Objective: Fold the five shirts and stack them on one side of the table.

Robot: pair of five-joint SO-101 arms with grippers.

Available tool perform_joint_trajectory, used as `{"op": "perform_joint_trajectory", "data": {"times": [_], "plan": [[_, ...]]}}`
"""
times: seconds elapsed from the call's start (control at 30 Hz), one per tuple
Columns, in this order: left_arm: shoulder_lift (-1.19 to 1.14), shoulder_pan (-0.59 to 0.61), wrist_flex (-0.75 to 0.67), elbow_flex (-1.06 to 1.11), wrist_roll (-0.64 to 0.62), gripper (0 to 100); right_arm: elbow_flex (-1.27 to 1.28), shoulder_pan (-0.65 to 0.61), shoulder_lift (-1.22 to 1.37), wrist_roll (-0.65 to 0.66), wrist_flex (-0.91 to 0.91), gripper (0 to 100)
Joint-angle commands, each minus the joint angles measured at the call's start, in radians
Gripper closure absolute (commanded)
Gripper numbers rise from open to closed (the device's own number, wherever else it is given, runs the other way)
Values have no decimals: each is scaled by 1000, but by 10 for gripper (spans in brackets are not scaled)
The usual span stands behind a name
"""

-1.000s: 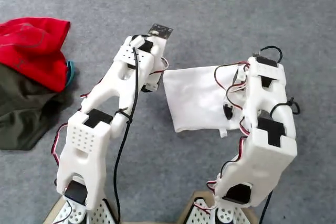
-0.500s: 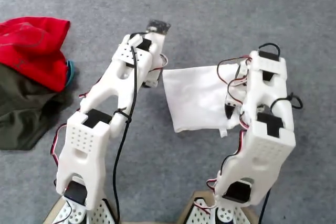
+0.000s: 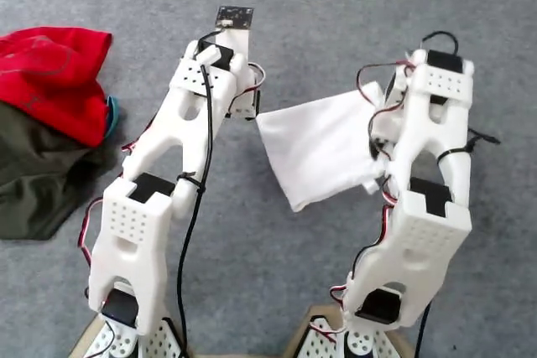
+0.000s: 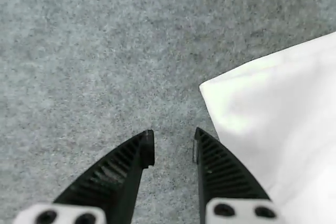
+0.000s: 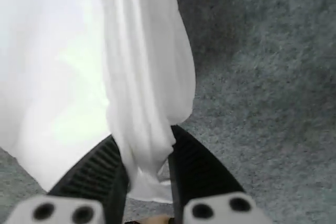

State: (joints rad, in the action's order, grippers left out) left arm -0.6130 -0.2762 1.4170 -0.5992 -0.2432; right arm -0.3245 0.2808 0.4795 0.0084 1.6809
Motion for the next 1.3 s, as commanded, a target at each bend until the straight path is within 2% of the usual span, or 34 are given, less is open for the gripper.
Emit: {"op": "perform_joint_trajectory", "data": {"times": [0.0,0.17,0.43,0.7,1.0,1.27], "plan": [[31,7,2,-54,-11,852,-119,5,-4,55,14,985],[31,25,8,-53,-11,852,-202,32,-1,173,-3,985],[31,33,8,-53,-11,852,-217,163,10,334,-212,985],[31,36,9,-53,-8,853,-269,232,101,341,-241,985],[32,50,18,-53,34,855,-315,238,139,334,-232,984],[41,186,86,-82,40,855,-305,265,145,341,-230,983]]}}
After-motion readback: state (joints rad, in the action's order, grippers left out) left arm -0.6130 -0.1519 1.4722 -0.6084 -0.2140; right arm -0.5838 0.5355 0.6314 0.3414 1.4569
